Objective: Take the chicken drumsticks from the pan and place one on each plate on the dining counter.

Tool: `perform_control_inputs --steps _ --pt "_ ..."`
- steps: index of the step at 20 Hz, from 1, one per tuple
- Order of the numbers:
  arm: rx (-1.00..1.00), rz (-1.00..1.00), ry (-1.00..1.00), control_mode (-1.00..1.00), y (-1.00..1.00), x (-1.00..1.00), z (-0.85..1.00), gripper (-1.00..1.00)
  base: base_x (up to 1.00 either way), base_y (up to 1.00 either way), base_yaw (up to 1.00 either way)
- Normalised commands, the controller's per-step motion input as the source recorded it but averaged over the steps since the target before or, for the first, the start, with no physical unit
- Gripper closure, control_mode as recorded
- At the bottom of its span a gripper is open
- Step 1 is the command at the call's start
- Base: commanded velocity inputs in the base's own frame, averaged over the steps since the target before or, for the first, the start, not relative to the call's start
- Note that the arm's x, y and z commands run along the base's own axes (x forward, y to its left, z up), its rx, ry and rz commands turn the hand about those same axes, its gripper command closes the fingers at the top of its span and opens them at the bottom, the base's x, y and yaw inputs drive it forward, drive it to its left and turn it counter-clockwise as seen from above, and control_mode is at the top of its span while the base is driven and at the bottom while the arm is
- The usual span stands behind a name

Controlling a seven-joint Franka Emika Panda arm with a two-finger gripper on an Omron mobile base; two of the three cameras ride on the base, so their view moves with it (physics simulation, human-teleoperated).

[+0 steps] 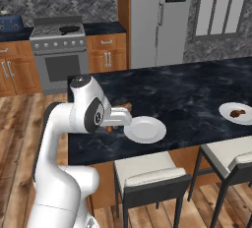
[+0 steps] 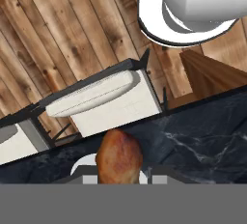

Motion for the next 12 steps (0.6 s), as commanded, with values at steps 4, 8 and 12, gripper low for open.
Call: perform_control_inputs --steps 4,8,12 --pt "0.07 -0.07 0.0 -1.0 -0.54 1.0 -0.56 1.0 0.0 0.0 0.0" --pt "0.01 0.02 0.0 -1.0 -0.02 0.91 -0.64 1.0 0.0 0.0 0.0" --pt "0.02 0.08 -0.03 -1.0 -0.08 0.51 -0.66 1.0 0.0 0.0 0.0"
